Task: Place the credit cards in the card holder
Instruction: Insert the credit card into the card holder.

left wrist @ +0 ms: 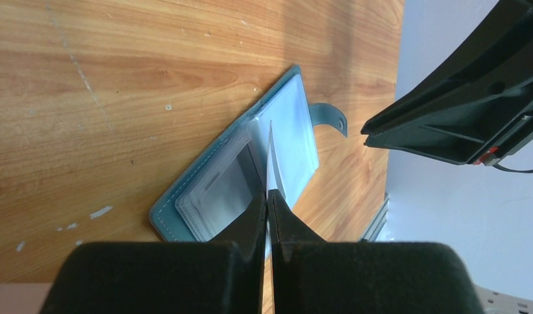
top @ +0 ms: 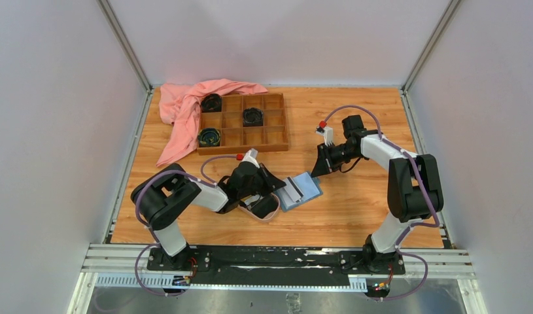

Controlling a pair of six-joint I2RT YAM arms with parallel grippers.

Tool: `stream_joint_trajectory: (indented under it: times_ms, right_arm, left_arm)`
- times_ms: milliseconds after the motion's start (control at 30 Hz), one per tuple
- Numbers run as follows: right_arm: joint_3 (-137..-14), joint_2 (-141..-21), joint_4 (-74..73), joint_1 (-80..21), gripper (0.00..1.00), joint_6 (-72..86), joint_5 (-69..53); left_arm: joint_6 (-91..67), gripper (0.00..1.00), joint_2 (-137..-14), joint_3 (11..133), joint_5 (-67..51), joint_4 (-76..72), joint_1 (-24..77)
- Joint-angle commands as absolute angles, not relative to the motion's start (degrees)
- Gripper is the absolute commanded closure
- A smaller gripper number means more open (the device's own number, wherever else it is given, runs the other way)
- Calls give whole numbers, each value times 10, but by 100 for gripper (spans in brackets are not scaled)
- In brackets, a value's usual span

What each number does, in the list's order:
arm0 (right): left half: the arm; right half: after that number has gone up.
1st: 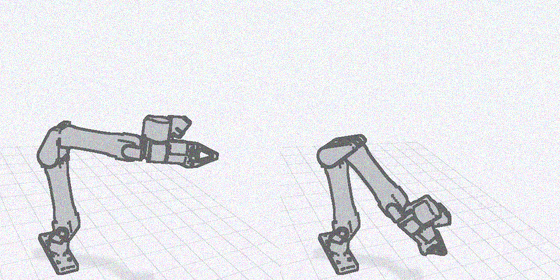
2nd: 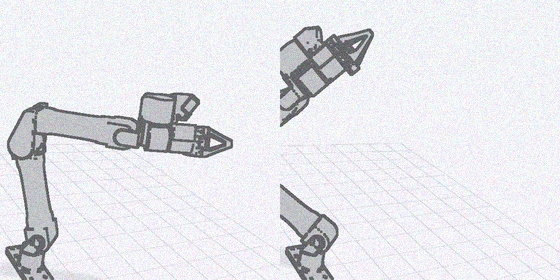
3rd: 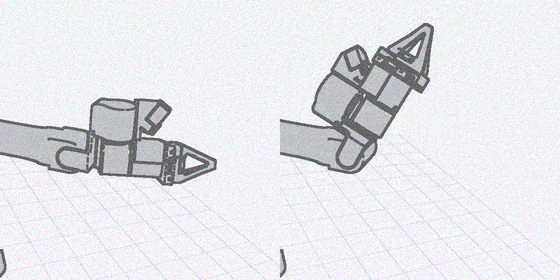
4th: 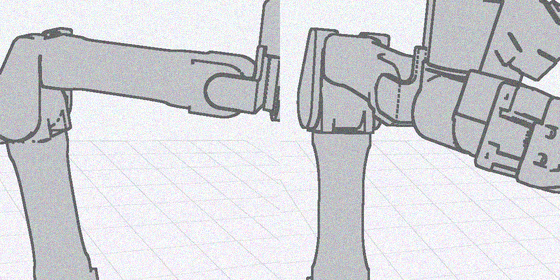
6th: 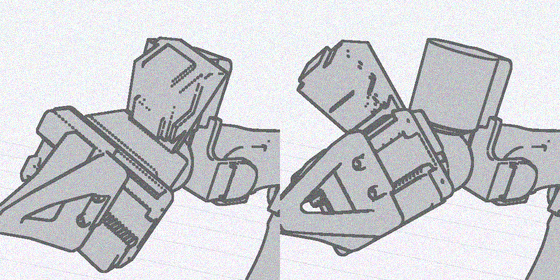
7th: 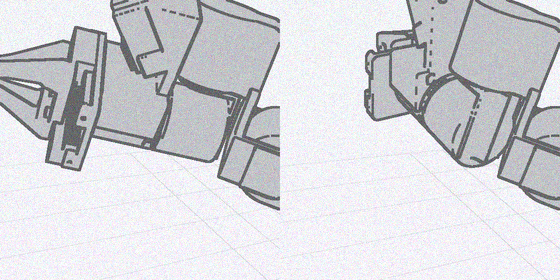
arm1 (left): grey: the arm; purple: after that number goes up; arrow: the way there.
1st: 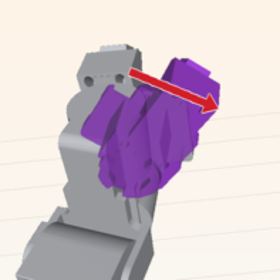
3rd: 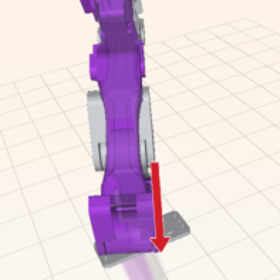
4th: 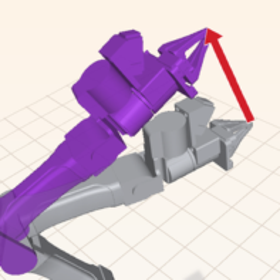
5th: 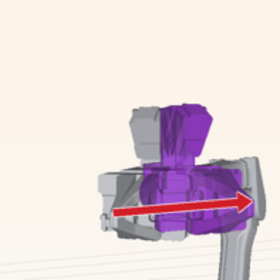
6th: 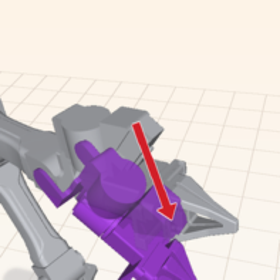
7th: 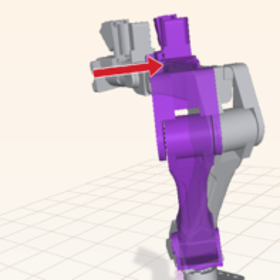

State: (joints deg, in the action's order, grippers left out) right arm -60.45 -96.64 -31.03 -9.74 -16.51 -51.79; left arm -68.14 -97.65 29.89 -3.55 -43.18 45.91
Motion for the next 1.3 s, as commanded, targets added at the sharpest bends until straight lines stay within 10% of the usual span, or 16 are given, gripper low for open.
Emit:
stream_joint_trajectory:
  times_ms: [0, 1267]
  right_arm:
    - [-604, -971, -311, -105, 84, -159, -509]
    - [-603, -968, -306, -113, 84, -149, -513]
  left_arm:
    - [-694, 100, -1000, 308, -18, -430, 469]
    - [-760, 99, -1038, 374, -82, -271, 479]
